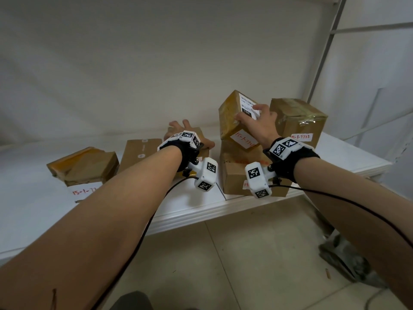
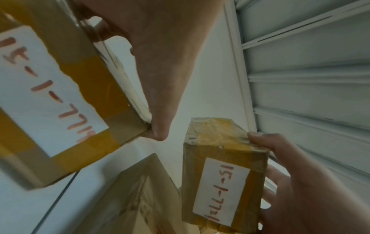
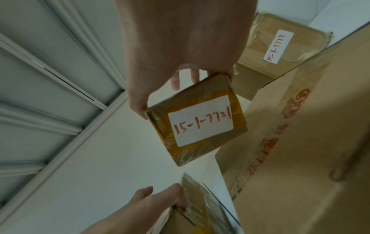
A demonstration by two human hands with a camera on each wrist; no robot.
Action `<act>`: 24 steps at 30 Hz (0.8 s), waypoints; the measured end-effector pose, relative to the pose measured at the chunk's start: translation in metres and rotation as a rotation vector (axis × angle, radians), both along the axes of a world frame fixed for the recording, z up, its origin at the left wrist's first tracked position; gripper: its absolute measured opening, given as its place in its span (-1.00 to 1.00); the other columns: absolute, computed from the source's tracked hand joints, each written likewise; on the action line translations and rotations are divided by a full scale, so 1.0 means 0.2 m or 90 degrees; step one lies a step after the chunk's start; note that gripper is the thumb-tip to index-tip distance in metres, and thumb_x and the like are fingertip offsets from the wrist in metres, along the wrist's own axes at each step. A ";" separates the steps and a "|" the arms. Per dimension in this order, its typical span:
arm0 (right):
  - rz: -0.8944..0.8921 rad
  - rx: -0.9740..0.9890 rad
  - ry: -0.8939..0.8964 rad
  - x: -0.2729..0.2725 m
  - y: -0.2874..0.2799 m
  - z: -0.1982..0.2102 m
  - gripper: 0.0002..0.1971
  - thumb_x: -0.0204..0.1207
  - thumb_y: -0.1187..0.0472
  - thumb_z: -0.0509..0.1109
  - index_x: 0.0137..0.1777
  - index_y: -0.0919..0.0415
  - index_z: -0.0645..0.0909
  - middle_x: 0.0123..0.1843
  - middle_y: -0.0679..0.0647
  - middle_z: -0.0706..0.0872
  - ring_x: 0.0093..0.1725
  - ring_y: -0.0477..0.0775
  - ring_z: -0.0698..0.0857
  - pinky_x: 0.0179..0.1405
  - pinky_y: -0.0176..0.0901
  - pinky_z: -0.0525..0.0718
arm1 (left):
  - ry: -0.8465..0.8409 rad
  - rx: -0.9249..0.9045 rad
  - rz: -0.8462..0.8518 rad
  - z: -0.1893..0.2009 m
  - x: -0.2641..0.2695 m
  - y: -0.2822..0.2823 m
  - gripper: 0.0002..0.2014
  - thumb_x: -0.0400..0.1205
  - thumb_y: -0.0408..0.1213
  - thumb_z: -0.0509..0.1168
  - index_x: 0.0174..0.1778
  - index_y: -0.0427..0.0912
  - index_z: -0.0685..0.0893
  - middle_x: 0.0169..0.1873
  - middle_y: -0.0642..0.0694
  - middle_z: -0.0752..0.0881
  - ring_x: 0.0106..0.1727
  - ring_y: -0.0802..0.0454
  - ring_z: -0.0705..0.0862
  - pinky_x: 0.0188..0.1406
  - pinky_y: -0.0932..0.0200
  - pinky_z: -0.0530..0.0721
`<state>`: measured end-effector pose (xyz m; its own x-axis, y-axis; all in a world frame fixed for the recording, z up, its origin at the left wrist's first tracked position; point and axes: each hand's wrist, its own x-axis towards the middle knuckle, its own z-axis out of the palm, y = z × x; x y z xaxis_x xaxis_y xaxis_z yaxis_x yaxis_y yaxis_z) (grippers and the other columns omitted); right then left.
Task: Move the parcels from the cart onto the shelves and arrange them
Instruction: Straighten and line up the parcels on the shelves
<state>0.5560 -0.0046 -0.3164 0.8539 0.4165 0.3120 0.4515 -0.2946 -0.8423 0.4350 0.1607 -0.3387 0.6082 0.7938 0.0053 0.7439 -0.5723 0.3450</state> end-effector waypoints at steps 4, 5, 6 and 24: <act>-0.004 0.022 -0.009 -0.04 0.01 0.03 -0.24 0.40 -0.17 0.54 0.53 0.02 0.33 0.43 0.12 0.27 0.31 0.19 0.51 0.40 0.12 0.62 | -0.103 0.033 0.030 0.07 -0.05 -0.01 0.14 0.14 0.35 0.44 0.58 0.03 0.11 0.51 -0.24 0.15 0.43 -0.52 0.30 0.31 -0.37 0.48; -0.004 0.032 -0.009 -0.05 0.02 0.03 -0.25 0.40 -0.17 0.54 0.53 0.03 0.33 0.42 0.12 0.27 0.31 0.18 0.51 0.40 0.14 0.62 | -0.123 0.037 0.030 0.09 -0.07 -0.01 0.14 0.15 0.33 0.45 0.60 0.05 0.08 0.53 -0.23 0.12 0.43 -0.53 0.28 0.32 -0.38 0.47; -0.003 0.042 -0.010 -0.08 0.03 0.04 -0.25 0.40 -0.16 0.54 0.52 0.03 0.34 0.39 0.10 0.27 0.31 0.19 0.50 0.41 0.15 0.62 | -0.148 0.038 0.026 0.11 -0.09 0.00 0.15 0.16 0.32 0.45 0.61 0.07 0.06 0.55 -0.22 0.09 0.45 -0.53 0.26 0.34 -0.40 0.45; 0.087 -0.234 -0.085 -0.45 0.47 -0.11 -0.21 0.35 -0.27 0.55 0.48 0.07 0.39 0.41 0.17 0.31 0.40 0.32 0.45 0.46 0.18 0.50 | -0.329 0.118 0.067 0.44 -0.73 0.30 0.09 0.19 0.40 0.35 0.60 0.05 0.13 0.54 -0.15 0.17 0.47 -0.42 0.32 0.39 -0.38 0.41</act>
<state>0.4659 0.0897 -0.3391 0.7449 0.6279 0.2257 0.6058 -0.4948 -0.6230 0.2887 0.2208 -0.2501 0.4071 0.8071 0.4277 0.5606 -0.5905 0.5806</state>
